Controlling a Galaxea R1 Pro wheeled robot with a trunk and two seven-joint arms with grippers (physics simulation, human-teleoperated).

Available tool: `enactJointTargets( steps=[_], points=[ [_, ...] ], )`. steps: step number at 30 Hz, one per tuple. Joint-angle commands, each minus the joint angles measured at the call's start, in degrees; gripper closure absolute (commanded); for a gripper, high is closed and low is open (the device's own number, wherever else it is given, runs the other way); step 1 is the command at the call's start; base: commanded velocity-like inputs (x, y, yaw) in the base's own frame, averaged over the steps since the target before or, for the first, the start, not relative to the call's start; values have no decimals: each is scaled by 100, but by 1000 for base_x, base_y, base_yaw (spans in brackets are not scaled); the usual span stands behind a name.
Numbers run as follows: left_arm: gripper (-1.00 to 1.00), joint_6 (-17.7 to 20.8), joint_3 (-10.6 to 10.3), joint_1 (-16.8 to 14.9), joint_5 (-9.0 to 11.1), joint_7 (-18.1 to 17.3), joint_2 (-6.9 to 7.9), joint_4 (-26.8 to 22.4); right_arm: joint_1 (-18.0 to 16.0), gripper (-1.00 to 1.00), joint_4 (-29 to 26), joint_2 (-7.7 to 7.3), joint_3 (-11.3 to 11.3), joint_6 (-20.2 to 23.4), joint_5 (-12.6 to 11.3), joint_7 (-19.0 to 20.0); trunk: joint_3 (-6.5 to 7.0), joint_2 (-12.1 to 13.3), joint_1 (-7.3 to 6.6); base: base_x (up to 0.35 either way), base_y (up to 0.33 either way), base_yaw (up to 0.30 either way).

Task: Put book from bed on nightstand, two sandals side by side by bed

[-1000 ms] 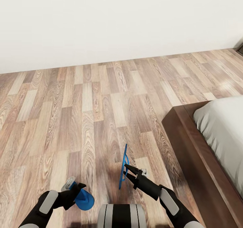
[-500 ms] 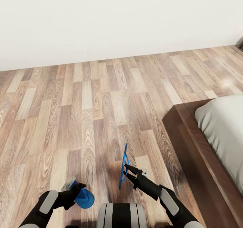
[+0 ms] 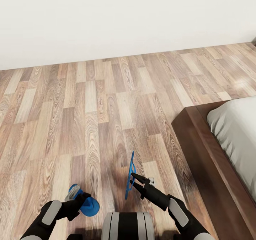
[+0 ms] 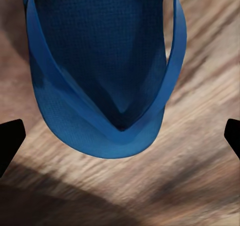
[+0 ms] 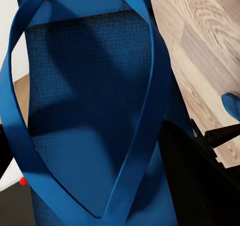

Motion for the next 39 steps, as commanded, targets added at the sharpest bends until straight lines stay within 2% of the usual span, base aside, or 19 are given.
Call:
enactJointTargets(
  steps=[1,33,39],
  points=[
    [-100,31,11,-1,60,50,-3,-10,-3,100,2,-2,10,43,-49,-10,-3,-1,-1,0,0,0],
    [-100,31,18,-1,60,17,10,-2,-3,100,2,-2,10,43,-45,-10,-3,-1,-1,51,36,0],
    [-100,31,25,-1,60,17,12,-2,-3,100,2,-2,10,43,-47,-10,-136,-9,15,0,0,0]
  ],
)
